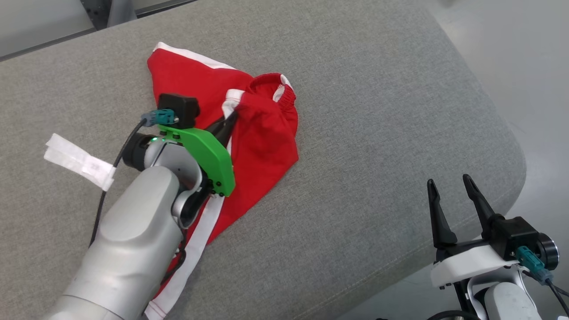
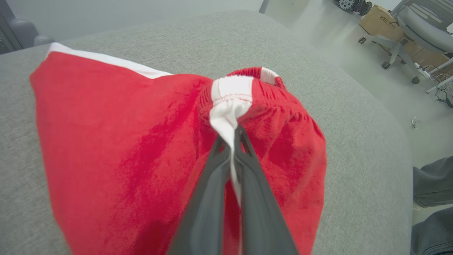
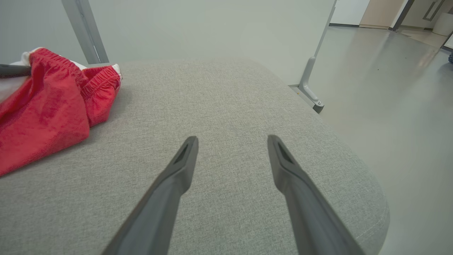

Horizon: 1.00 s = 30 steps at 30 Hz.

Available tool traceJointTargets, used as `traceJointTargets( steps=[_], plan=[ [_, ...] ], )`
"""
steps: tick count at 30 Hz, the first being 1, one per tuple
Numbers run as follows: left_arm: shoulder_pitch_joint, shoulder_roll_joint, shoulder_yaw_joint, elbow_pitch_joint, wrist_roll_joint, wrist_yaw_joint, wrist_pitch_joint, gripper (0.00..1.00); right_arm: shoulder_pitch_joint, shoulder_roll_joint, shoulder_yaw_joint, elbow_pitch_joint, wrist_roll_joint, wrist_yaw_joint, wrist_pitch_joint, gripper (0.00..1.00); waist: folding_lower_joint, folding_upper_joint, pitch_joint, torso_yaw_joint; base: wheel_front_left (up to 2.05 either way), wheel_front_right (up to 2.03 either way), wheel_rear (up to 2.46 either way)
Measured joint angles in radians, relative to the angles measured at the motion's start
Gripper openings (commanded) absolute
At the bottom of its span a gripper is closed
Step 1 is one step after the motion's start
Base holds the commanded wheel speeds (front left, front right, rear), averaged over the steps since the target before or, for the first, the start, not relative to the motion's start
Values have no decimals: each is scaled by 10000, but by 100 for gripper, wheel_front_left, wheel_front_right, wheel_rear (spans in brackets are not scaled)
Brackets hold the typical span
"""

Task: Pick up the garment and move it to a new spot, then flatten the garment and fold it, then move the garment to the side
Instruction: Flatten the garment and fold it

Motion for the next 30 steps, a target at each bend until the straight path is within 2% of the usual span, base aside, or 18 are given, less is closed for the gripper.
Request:
traceJointTargets(
  steps=[8, 9, 10, 11, 12, 13, 14, 18, 23, 27, 30],
  plan=[
    [484, -431, -1231, -1599, 428, 8, -282, 0, 188, 0, -82, 8, -125, -2, 0, 100, 0, -1, -277, 326, 0, 0, 0],
    [635, -516, -1453, -1797, 550, 29, -217, 19, 196, -2, -79, 2, -125, -2, 0, 100, 0, -1, -267, 356, 0, 0, 0],
    [806, -589, -1661, -1983, 619, 73, -188, 32, 195, 0, -71, -8, -121, 0, 0, 100, 0, -2, -236, 374, 0, 0, 0],
    [966, -650, -1875, -2144, 711, 109, -113, 43, 194, -2, -65, -12, -111, -2, 0, 100, 0, -2, -198, 384, 0, 0, 0],
    [1132, -692, -2098, -2247, 849, 146, -61, 50, 192, 0, -52, -12, -82, -2, 0, 100, 0, -2, -150, 386, 0, 0, 0],
    [1322, -740, -2299, -2314, 951, 165, -31, 71, 191, -2, -46, -10, -56, -2, 0, 100, 0, -1, -104, 386, 0, 0, 0],
    [1504, -777, -2472, -2320, 1011, 182, -19, 99, 188, -2, -42, -8, -35, -2, 0, 100, 0, -1, -60, 384, 0, 0, 0],
    [2019, -926, -2800, -1950, 1030, 288, -102, 100, 177, -2, -15, 19, -2, 0, 0, 100, 0, -2, 84, 336, 0, 0, 0],
    [2075, -1078, -2637, -1850, 840, 447, -669, 100, 185, -8, -130, -19, -40, -2, 0, 100, 0, -2, 111, 369, 0, 0, 0],
    [2078, -1078, -2167, -2445, 512, 629, -1200, 100, 193, 2, -232, -291, -188, 0, 0, 100, 0, -1, 0, 562, 0, 0, 0],
    [2286, -765, -1785, -3294, 428, 918, -1546, 100, 250, -4, -309, -616, -351, 0, 0, 100, 0, -2, -145, 785, 0, 0, 0]
  ],
)
